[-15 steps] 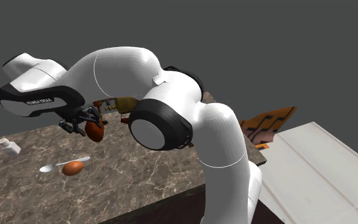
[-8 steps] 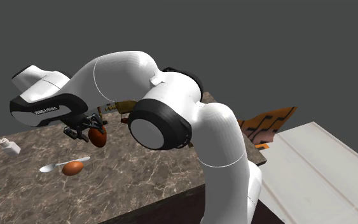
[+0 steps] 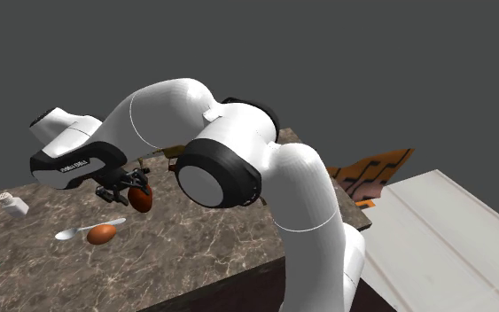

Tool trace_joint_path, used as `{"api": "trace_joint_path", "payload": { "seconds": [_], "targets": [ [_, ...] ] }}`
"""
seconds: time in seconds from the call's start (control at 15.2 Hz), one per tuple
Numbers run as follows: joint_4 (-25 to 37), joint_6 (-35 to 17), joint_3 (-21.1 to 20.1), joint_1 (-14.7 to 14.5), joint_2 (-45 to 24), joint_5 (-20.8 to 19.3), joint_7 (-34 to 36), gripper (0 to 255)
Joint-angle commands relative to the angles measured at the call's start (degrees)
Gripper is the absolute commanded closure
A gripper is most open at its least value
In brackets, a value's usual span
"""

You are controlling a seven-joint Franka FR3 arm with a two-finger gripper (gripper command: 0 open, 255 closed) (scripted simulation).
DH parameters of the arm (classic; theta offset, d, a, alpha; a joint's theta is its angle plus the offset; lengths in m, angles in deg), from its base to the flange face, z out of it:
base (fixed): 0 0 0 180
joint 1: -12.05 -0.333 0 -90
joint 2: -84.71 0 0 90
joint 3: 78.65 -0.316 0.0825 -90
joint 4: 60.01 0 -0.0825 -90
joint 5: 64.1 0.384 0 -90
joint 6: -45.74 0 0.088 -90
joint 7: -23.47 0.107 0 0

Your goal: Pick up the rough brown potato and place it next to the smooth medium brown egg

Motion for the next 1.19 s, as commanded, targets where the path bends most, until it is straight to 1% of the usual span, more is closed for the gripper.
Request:
{"api": "trace_joint_path", "payload": {
  "seconds": [0.0, 0.26, 0.79, 0.86, 1.12],
  "targets": [
    [-0.59, -1.08, 0.03, -0.05, -0.51, -0.14, 0.3, 255],
    [-2.13, -3.78, 0.18, -0.04, -1.77, -0.53, 0.92, 255],
    [-2.13, -3.78, 0.16, -0.03, -1.77, -0.53, 0.93, 255],
    [-2.12, -3.71, 0.17, -0.01, -1.7, -0.52, 0.88, 0],
    [-2.52, -3.88, 0.19, 0.11, -1.45, -0.51, 0.79, 0]
  ]
}}
